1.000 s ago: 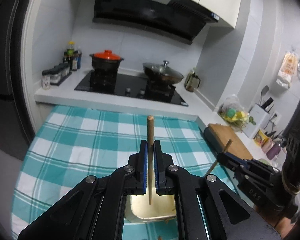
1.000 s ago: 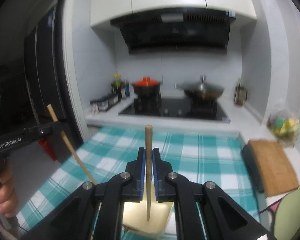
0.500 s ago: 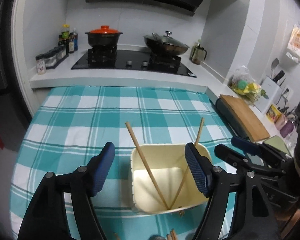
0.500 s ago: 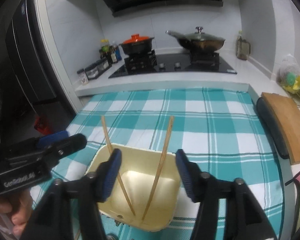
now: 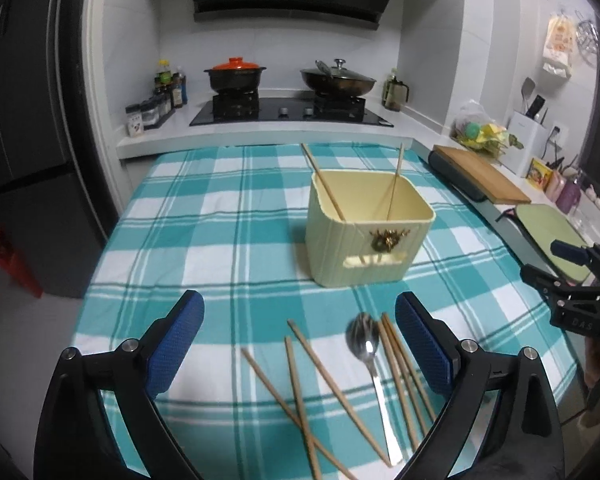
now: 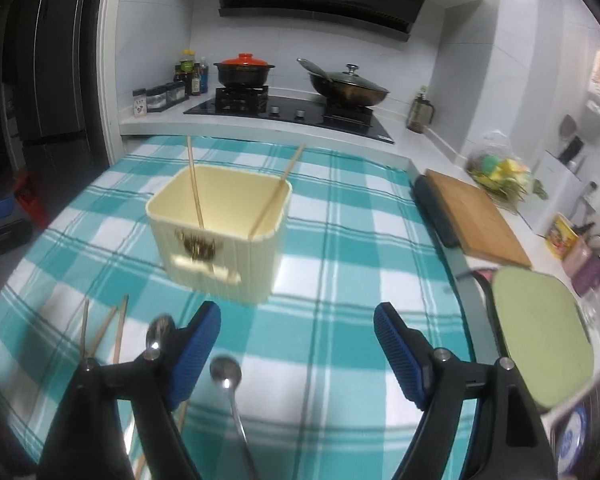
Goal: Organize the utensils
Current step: 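Lower the chopsticks into the cream holder and open both tools, then move both tools back toward the remaining chopsticks and spoons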
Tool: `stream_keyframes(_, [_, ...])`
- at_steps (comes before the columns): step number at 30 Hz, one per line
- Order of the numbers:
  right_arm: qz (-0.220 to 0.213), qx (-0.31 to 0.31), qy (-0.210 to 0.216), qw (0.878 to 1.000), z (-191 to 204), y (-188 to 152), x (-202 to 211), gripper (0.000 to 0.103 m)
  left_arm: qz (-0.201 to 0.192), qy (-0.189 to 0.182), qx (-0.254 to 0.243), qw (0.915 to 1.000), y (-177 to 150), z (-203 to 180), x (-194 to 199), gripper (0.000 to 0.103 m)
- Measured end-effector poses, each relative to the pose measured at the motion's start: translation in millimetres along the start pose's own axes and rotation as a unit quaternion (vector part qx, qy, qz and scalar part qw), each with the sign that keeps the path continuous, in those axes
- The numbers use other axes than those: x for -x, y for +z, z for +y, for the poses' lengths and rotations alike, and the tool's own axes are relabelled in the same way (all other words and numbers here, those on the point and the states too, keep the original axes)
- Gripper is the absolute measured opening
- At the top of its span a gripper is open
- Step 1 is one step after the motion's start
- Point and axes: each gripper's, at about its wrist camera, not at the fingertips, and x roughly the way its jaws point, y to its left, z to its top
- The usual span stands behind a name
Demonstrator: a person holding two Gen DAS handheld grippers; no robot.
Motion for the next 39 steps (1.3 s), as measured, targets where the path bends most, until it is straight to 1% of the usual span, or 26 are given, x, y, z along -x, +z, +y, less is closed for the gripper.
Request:
stream_keyframes(2, [-0.005,-0.008,-0.015,1.0,0.3,-18.8,17.6,0.084,-0.003,0.006,0.008,0.9999,-18.5,-2.7,13.6,0.097])
stream_keyframes(5, [-0.019,-0.016,-0.028,0.999,2.1,-42.9,41.8,0.084,0.001,0.013,0.017,0.9998,-44.0,-11.0,25.8,0.098])
stream_keyframes(9, [-0.035,-0.027,-0.04,0.998,4.8,-65.9,66.6,0.084,0.016,0.002,0.033,0.9993,-70.8,-20.7,28.6,0.099])
stream_keyframes(12, [-0.044,-0.028,-0.054,0.997,5.9,-79.4,80.9,0.084,0.024,0.002,0.025,0.9994,-85.0,-32.2,28.6,0.099])
stream_keyframes(17, [-0.051,-0.028,-0.061,0.996,4.9,-92.8,95.2,0.084,0.018,0.011,-0.014,0.9997,-94.7,-52.1,36.8,0.101])
stream_keyframes(19, [-0.054,-0.031,-0.065,0.996,3.7,-95.2,99.0,0.084,0.014,0.014,-0.021,0.9996,-95.7,-56.3,39.7,0.102])
stream_keyframes(24, [-0.057,-0.034,-0.07,0.995,3.3,-99.7,104.0,0.084,0.017,0.009,-0.013,0.9997,-99.0,-58.6,41.2,0.102])
stream_keyframes(28, [-0.054,-0.032,-0.072,0.995,4.1,-102.7,103.0,0.084,0.028,0.02,-0.011,0.9993,-102.6,-59.0,37.5,0.102])
stream_keyframes(34, [-0.052,-0.031,-0.076,0.995,5.2,-105.0,101.2,0.084,0.026,0.009,-0.005,0.9996,-111.1,-55.6,38.1,0.102])
stream_keyframes(38, [-0.048,-0.035,-0.068,0.996,6.5,-108.7,96.5,0.085,0.026,0.021,-0.014,0.9993,-119.6,-56.4,38.1,0.102])
stream_keyframes(39, [-0.048,-0.038,-0.061,0.996,6.3,-111.0,94.3,0.087,0.026,0.025,-0.018,0.9992,-122.7,-55.8,38.1,0.102])
